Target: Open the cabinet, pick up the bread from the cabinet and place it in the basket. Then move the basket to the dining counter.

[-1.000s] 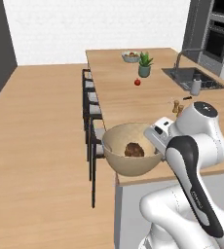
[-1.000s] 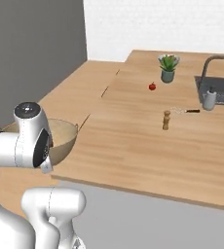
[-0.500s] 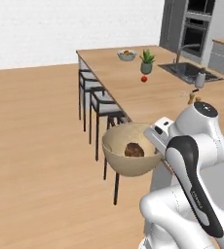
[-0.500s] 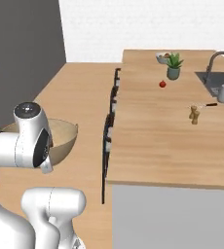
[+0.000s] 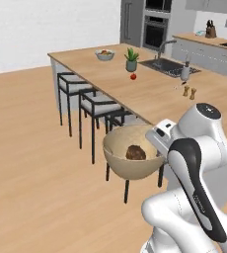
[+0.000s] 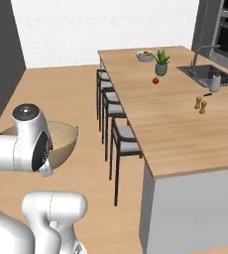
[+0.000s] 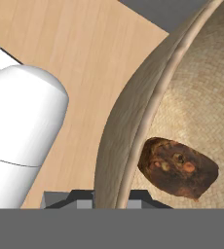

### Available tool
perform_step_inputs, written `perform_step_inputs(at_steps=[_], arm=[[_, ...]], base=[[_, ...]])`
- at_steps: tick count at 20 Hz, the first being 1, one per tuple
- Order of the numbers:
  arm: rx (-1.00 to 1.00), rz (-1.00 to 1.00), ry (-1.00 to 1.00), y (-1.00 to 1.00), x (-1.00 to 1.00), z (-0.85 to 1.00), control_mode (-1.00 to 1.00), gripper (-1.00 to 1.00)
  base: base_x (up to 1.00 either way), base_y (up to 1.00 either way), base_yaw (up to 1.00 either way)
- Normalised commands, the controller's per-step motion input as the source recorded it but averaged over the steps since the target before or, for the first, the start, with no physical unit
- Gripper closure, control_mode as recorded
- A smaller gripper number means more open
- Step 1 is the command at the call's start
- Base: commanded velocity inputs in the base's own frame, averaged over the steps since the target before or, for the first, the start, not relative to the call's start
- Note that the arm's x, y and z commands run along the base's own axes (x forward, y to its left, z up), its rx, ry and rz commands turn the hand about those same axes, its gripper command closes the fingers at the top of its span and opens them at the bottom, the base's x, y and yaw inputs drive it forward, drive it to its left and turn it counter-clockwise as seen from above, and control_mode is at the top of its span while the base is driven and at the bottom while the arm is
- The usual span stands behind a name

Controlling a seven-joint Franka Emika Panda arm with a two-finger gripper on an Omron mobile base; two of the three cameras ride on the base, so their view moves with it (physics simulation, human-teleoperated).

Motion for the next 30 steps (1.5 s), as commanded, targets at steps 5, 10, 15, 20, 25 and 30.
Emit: perform_step_inputs(at_steps=[5, 10, 15, 20, 25, 30], arm=[[0.0, 0.0, 0.0, 0.0, 0.0, 0.0, 1.0, 1.0], [0.0, 0.0, 0.0, 0.0, 0.0, 0.0, 1.0, 1.0], [0.0, 0.0, 0.0, 0.0, 0.0, 0.0, 1.0, 1.0], [0.0, 0.0, 0.0, 0.0, 0.0, 0.0, 1.0, 1.0], [0.0, 0.0, 0.0, 0.0, 0.0, 0.0, 1.0, 1.0], [0.0, 0.0, 0.0, 0.0, 0.0, 0.0, 1.0, 1.0]], base=[[1.0, 1.0, -0.53], [1.0, 0.44, -0.55], [0.83, 0.0, -0.33], [0.5, -0.01, -0.17], [0.01, 0.0, 0.0], [0.38, 0.0, -0.04]])
